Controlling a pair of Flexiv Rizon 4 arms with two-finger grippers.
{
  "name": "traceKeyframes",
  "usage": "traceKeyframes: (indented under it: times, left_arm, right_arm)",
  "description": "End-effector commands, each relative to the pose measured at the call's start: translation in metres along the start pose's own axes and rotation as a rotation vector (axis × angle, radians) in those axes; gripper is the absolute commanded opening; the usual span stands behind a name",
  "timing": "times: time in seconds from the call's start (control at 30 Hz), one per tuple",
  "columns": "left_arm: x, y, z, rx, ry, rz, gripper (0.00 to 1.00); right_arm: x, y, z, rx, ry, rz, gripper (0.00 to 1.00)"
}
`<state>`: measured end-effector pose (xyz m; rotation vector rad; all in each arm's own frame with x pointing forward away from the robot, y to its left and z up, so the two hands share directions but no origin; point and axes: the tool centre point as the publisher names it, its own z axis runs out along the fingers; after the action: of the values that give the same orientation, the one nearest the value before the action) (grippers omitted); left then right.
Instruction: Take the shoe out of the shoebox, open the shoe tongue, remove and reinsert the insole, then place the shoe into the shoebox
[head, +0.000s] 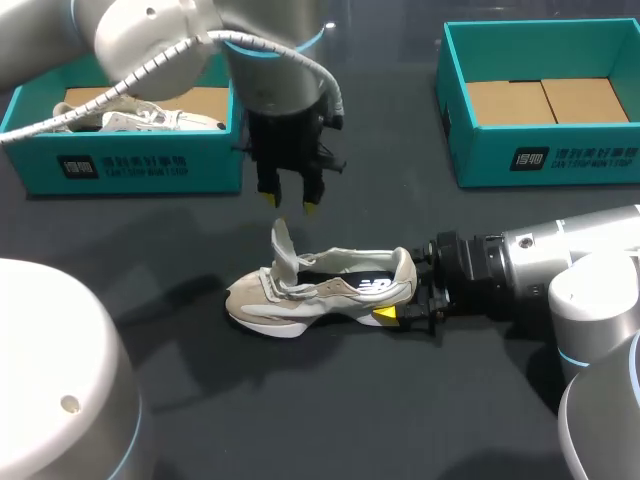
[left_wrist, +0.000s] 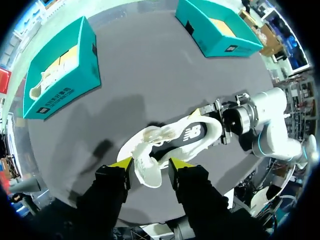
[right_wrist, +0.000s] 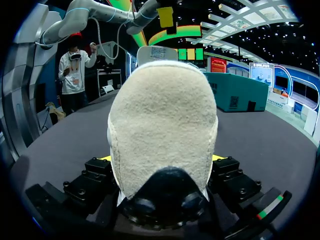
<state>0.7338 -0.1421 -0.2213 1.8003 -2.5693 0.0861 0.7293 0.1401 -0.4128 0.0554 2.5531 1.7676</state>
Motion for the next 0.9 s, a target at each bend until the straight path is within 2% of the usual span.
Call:
traceKeyframes:
  times: [0.03,0.17,0.37,0.57,0.67,0.87,0.9]
  left_arm:
    - [0.006,-0.004,-0.014,-0.001,0.085,0.199,0.44]
    - [0.023,-0.009,-0.022,-0.010,0.135,0.375,0.39]
    - [0.044,-0.011,-0.025,-0.033,0.160,0.638,0.42]
    - [0.055,-0.011,-0.011,-0.051,0.133,0.932,0.45]
    - [0.054,-0.014,-0.004,-0.072,0.143,1.021,0.42]
    - [0.054,-0.009,0.010,-0.053,0.098,1.236,0.21]
    - [0.054,-0.007,0.013,-0.043,0.094,1.272,0.10]
  right_arm:
    - [0.001,0.001,0.000,0.004,-0.001,0.000,0.00]
    - [0.001,0.001,0.000,0.004,-0.001,0.000,0.00]
    - [0.001,0.001,0.000,0.004,-0.001,0.000,0.00]
    - [0.001,0.001,0.000,0.004,-0.001,0.000,0.00]
    - [0.001,0.001,0.000,0.004,-0.001,0.000,0.00]
    - [0.001,0.001,0.000,0.004,-0.001,0.000,0.00]
    - [0.001,0.001,0.000,0.004,-0.001,0.000,0.00]
